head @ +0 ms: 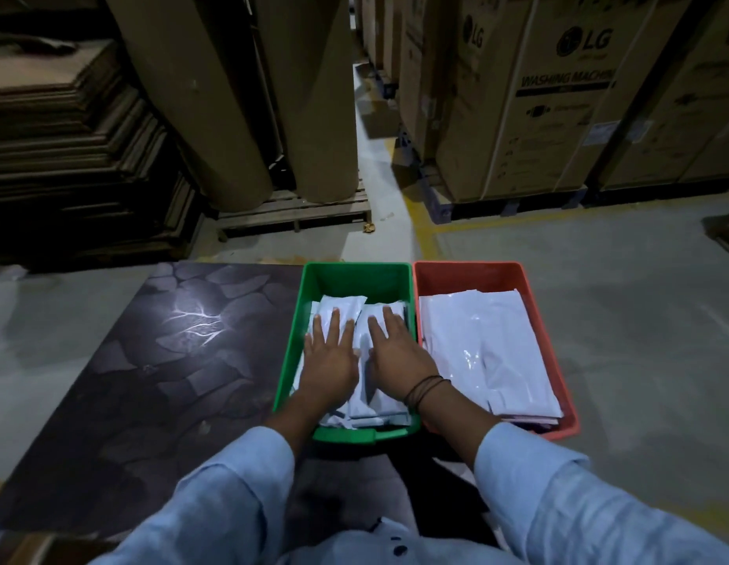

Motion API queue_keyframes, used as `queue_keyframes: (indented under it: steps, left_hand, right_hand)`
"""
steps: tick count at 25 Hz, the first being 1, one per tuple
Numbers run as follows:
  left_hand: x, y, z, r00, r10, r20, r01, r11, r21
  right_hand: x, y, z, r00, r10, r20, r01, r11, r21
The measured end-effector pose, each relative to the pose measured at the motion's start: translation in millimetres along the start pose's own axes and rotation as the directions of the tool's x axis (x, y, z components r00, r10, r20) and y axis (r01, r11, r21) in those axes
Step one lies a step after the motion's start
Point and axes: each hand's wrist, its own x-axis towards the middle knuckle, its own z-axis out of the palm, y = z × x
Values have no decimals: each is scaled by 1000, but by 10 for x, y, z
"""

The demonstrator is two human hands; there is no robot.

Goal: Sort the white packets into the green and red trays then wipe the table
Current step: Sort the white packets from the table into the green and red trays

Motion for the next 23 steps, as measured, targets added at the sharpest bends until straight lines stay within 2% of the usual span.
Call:
queue_keyframes:
  steps: [2,5,8,11,14,17,19,23]
  left_hand:
    - [-16,65,82,998,-64,-28,63,998,-25]
    - [-50,102,123,991,-127,-35,124,989,-82]
    - [6,24,140,991,-134,-25,129,982,-135]
    - [35,19,132,993,-119,8,119,982,-145]
    - [5,-5,-7,997,-53,53,58,992,-110]
    - [-99,-49,-151,991,132,-15,-132,991,-17]
    - [-215,-128,-157,979,186,-88,-182,982,50]
    - [-428,-324,-149,989,115,-96,-108,991,79]
  right_hand:
    - [46,-110,138,994,51,98,-42,996,-84]
    - [79,-184,252,961,215,176,-204,976,-78]
    - [100,-222,269,938,233,257,-204,970,-133]
    - [110,-239,239,941,237,242,-204,967,-154]
    - [46,-293,176,975,167,147,-150,982,-119]
    - [-71,-281,202,988,78,-135,-96,986,-134]
    - [-176,-247,228,964,155,-215,-182,977,-112]
    - [-383,-110,240,918,302,-258,-331,941,-76]
